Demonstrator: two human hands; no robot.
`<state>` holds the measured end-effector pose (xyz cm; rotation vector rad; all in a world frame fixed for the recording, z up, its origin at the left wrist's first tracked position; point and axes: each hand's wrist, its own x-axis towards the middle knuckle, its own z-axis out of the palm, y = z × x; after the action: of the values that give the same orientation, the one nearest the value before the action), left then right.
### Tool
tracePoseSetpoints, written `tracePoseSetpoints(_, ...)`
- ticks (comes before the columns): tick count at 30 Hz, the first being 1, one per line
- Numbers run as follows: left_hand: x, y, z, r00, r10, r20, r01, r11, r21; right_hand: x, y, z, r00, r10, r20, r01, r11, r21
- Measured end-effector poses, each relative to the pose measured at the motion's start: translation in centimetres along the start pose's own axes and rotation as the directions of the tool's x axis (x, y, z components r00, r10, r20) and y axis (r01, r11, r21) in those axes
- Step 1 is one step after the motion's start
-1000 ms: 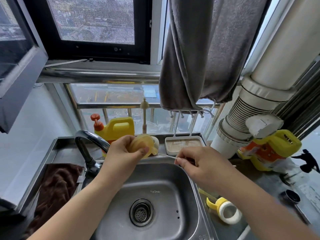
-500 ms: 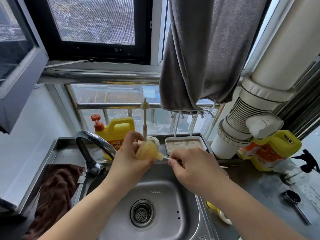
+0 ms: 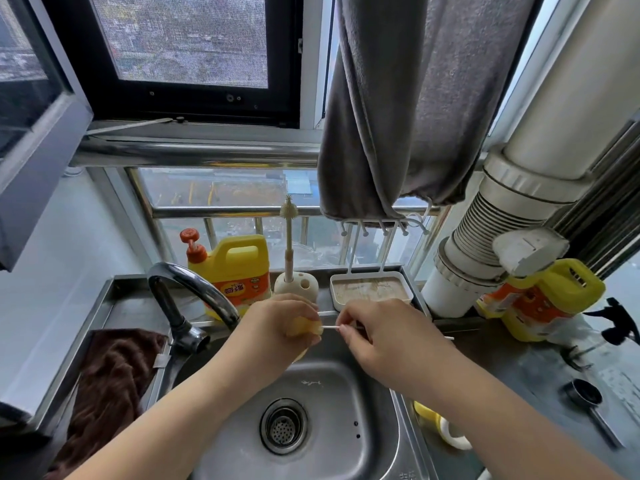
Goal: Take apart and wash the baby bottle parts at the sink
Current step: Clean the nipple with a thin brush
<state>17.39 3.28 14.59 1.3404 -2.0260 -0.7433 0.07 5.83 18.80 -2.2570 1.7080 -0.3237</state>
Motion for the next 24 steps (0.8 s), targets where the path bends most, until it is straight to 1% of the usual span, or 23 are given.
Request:
tracePoseSetpoints(5,-0.4,0.3,0.4,0.998,0.063,-0.019,-0.059,0.986,0.155,-0.1,0.1,0.0,0.999,-0.026,-0.040,0.025,0.999,-0.028)
tracePoseSetpoints(11,0.0,0.8,1.0,0.998,0.042,-0.046,-0.040,0.999,0.036,0.4,-0.4,0.9,0.998,-0.046,-0.047,0.045,0.999,-0.022)
tracePoseSetpoints(16,0.2,0.0,0.6,0.999,-0.014,-0.046,0.018,0.998,0.068,0.2,0.4,0.0,0.998,-0.039,-0.051,0.040,0.999,0.022)
tracePoseSetpoints(18,0.2,0.2,0.7,0.999,0.007,-0.033,-0.005,0.997,0.075,0.3,0.6,-0.1,0.997,-0.043,-0.063,0.044,0.999,0.028)
tracePoseSetpoints(21,0.3,0.4,1.0,0.996,0.089,-0.001,-0.089,0.991,0.097,0.5,0.1,0.6,0.997,-0.056,-0.048,0.057,0.998,0.020)
tracePoseSetpoints(24,0.4,-0.3,0.7,0.997,0.077,0.020,-0.078,0.990,0.113,0.4,0.3,0.3,0.997,-0.059,-0.050,0.059,0.998,-0.003)
